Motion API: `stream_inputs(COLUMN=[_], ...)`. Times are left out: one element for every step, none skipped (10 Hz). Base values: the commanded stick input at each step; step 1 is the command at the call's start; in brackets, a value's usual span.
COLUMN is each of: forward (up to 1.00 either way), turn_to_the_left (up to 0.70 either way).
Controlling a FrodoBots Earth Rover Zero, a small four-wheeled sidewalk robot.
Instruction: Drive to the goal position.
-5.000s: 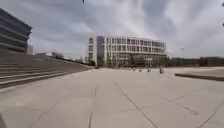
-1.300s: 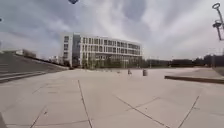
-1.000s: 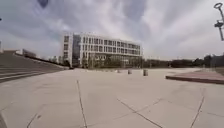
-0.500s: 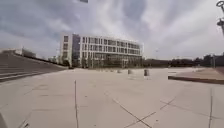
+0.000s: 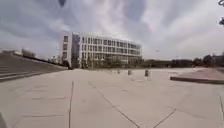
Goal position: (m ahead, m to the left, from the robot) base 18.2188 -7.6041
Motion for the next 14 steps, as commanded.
stream_inputs(forward=[0.50,0.50,0.50,0.50,0.50,0.50,0.50,0.50,0.50,0.50,0.50,0.50,0.50,0.50], turn_to_the_left=[-0.50,-0.50,-0.50,-0.50,-0.50,-0.50,-0.37,-0.03,0.00,0.00,0.00,0.00,0.00,0.00])
